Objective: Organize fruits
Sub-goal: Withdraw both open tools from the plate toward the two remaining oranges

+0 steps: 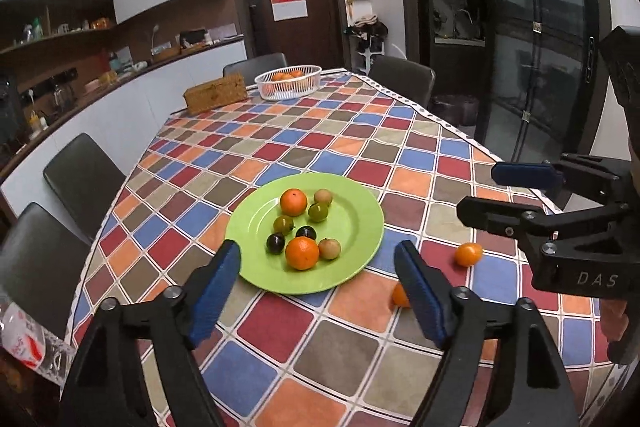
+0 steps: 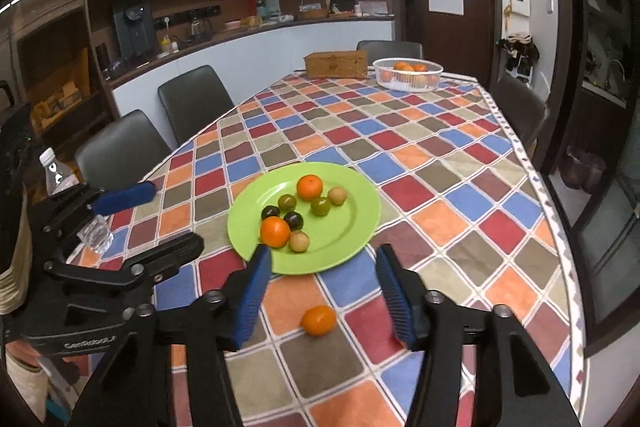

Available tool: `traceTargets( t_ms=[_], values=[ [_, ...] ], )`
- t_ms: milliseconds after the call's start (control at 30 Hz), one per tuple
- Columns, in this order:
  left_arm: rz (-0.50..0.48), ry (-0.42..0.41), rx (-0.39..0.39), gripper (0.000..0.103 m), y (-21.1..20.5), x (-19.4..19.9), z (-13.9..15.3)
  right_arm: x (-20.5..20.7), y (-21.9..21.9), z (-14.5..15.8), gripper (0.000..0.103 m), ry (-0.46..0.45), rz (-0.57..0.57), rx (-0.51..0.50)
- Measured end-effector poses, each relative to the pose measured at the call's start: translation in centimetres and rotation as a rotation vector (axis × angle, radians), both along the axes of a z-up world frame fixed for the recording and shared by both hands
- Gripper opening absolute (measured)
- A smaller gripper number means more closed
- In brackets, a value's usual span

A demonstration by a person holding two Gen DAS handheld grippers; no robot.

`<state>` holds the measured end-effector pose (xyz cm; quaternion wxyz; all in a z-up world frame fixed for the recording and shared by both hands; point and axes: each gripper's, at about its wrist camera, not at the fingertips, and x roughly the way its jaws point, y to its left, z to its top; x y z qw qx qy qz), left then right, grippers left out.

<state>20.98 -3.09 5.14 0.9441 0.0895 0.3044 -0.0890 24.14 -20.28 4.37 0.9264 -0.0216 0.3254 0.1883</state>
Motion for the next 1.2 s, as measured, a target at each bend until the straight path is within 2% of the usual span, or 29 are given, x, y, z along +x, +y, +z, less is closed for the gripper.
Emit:
traceTargets(
  t_ms=[67,267,400,567,1200],
  values=[
    [0.001,-0.002,-0.006,0.085,-0.4,-0.5,-0.1,-0.6,-0.6,0.1,0.059,-0.019,-0.008,-0.012],
    [-0.012,0.013,-0.039,0.086,-2.0,-1.4,-1.1,-1.5,-2.4,-0.5,0.059,-0.021,-0.022,-0.015],
    [0.0,0.028,-0.064,0.086,-2.7,-1.6,-2.0,-1.7,-3.4,-1.4,0.059,-0.008,-0.026,-0.019],
    [0.009,0.031,-0.061,0.086,-3.6,-1.7,-3.0,-1.5,-4.5,-2.9,0.059,0.024,-0.024,-0.02],
    [-0.051,0.166,-0.045,0.086,-5.5,2.6,-9.4,1.6,-6.2,-9.1,0.059,0.169,-0.042,-0.106]
  ],
)
